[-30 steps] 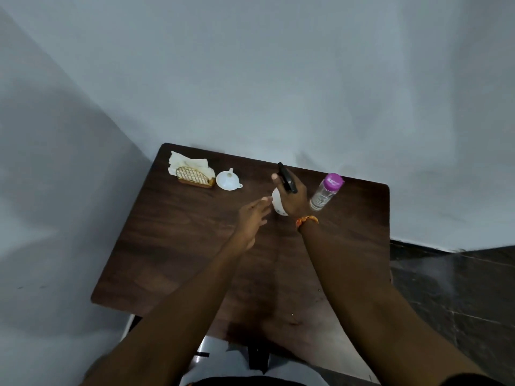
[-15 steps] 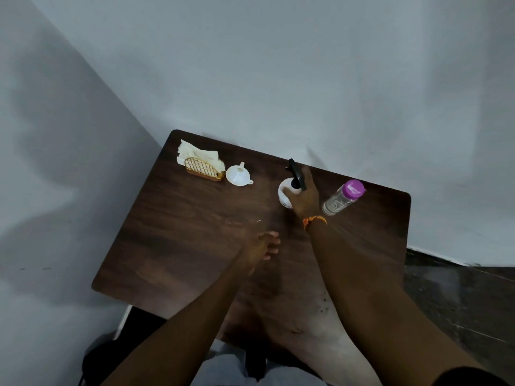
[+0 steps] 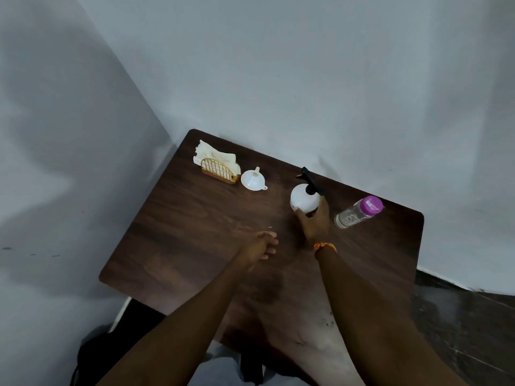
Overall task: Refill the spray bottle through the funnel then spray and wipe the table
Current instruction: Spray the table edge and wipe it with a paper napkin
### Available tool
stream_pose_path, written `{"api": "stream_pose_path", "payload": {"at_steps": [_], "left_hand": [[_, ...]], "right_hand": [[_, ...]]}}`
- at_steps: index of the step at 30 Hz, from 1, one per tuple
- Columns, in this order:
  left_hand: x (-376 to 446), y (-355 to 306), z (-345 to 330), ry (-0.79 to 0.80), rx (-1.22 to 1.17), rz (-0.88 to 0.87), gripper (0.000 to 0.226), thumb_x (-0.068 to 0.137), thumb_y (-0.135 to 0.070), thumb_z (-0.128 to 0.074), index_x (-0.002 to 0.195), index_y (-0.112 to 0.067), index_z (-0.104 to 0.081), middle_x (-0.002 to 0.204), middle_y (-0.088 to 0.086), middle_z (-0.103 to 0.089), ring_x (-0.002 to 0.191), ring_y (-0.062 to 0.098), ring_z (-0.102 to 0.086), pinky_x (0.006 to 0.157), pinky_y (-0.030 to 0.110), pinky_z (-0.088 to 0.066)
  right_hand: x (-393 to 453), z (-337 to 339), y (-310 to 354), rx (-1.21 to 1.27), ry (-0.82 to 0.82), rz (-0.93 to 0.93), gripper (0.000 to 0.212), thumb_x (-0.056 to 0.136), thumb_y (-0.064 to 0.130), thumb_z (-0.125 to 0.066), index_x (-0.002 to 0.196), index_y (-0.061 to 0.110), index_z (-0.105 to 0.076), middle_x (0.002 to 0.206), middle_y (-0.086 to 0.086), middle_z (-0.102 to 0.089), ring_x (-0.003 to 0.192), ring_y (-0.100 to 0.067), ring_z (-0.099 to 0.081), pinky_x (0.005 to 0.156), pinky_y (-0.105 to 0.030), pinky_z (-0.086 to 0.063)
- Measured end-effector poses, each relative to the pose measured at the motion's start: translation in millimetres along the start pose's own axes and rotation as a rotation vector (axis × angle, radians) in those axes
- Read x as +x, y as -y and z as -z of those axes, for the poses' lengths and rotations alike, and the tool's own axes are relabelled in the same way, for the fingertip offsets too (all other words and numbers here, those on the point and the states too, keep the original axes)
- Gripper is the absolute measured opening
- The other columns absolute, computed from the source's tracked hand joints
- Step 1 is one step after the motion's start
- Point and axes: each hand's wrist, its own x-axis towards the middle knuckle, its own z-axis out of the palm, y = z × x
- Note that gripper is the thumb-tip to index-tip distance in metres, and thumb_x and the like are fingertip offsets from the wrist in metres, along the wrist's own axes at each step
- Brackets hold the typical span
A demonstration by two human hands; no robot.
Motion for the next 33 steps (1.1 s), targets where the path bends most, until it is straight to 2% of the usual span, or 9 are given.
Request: {"api": "stream_pose_path", "payload": {"at_steps": [3, 7, 13, 15, 19, 24, 27, 30, 33], "left_hand": [[1.6, 10.8, 16.4, -0.031, -0.019, 0.018, 0.023, 0.108, -0.028, -0.05, 0.122, -0.022, -0.067, 0.108, -0.003, -0.074, 0.085, 0.012, -0.068, 0.075, 0.029, -0.051], [4.7, 24.3, 32.6, -0.086, -0.038, 0.012, 0.023, 0.108, -0.022, -0.048, 0.123, -0.018, -0.066, 0.103, -0.002, -0.072, 0.075, 0.01, -0.064, 0.07, 0.028, -0.045], [9.6, 23.5, 63.9, -0.189, -0.113, -0.015, 0.02, 0.107, -0.022, -0.052, 0.106, -0.021, -0.072, 0.087, -0.002, -0.074, 0.067, 0.012, -0.066, 0.064, 0.027, -0.047], [12.1, 17.9, 78.0, -0.219, -0.156, -0.021, 0.022, 0.107, -0.023, -0.053, 0.118, -0.016, -0.071, 0.084, -0.006, -0.072, 0.063, 0.009, -0.062, 0.06, 0.025, -0.044], [9.8, -2.4, 108.0, -0.271, -0.192, -0.107, 0.024, 0.107, -0.021, -0.054, 0.124, -0.014, -0.07, 0.091, -0.004, -0.074, 0.064, 0.008, -0.063, 0.059, 0.025, -0.046], [6.7, -11.4, 137.5, -0.274, -0.189, -0.145, 0.024, 0.107, -0.024, -0.056, 0.123, -0.014, -0.07, 0.093, -0.004, -0.076, 0.067, 0.009, -0.065, 0.06, 0.025, -0.048], [7.4, -2.0, 150.8, -0.285, -0.177, -0.136, 0.025, 0.107, -0.027, -0.056, 0.123, -0.014, -0.071, 0.093, -0.005, -0.076, 0.067, 0.008, -0.066, 0.063, 0.026, -0.049], [6.3, 6.8, 155.2, -0.3, -0.182, -0.12, 0.022, 0.107, -0.025, -0.056, 0.12, -0.015, -0.071, 0.093, -0.004, -0.076, 0.067, 0.01, -0.065, 0.061, 0.026, -0.048], [4.2, 13.5, 154.2, -0.297, -0.179, -0.093, 0.023, 0.107, -0.027, -0.056, 0.121, -0.016, -0.071, 0.093, -0.005, -0.077, 0.067, 0.01, -0.066, 0.06, 0.025, -0.049]], "right_hand": [[-35.4, -24.1, -1.3, -0.083, -0.091, -0.083, 0.098, 0.082, 0.024, -0.083, 0.161, 0.008, -0.028, 0.164, -0.014, -0.029, 0.149, -0.031, -0.037, 0.12, -0.046, -0.037], [-80.0, -70.9, 8.6, -0.096, -0.259, -0.074, 0.049, 0.083, 0.015, -0.071, 0.13, 0.004, -0.062, 0.135, -0.019, -0.05, 0.107, -0.036, -0.062, 0.094, -0.052, -0.054], [-60.9, -127.6, 95.9, -0.189, 0.083, 0.36, 0.014, 0.099, 0.012, -0.063, 0.105, 0.005, -0.073, 0.121, -0.018, -0.066, 0.116, -0.031, -0.061, 0.103, -0.044, -0.051], [-30.4, -150.0, 126.9, -0.182, 0.081, 0.479, 0.014, 0.098, 0.012, -0.064, 0.102, 0.004, -0.075, 0.122, -0.015, -0.066, 0.113, -0.028, -0.063, 0.098, -0.045, -0.055], [19.7, -182.7, 172.1, -0.259, 0.176, 0.384, 0.028, 0.1, 0.019, -0.058, 0.119, 0.013, -0.077, 0.157, -0.014, -0.046, 0.145, -0.027, -0.043, 0.118, -0.034, -0.036], [55.4, -201.7, 176.7, -0.352, 0.191, 0.341, 0.048, 0.087, 0.034, -0.039, 0.091, 0.004, -0.076, 0.101, -0.018, -0.074, 0.102, -0.037, -0.066, 0.085, -0.034, -0.046], [40.3, -196.7, 177.8, -0.28, 0.146, 0.284, 0.026, 0.095, 0.008, -0.055, 0.104, 0.002, -0.079, 0.11, -0.018, -0.074, 0.108, -0.033, -0.067, 0.089, -0.025, -0.041], [35.0, -199.9, 171.5, -0.251, 0.126, 0.331, 0.023, 0.096, 0.009, -0.064, 0.111, 0.009, -0.082, 0.129, -0.016, -0.068, 0.127, -0.031, -0.058, 0.103, -0.03, -0.042], [39.6, -202.0, 176.1, -0.258, 0.166, 0.34, 0.025, 0.096, 0.006, -0.062, 0.114, 0.006, -0.08, 0.125, -0.015, -0.073, 0.12, -0.03, -0.065, 0.102, -0.026, -0.043]]}}
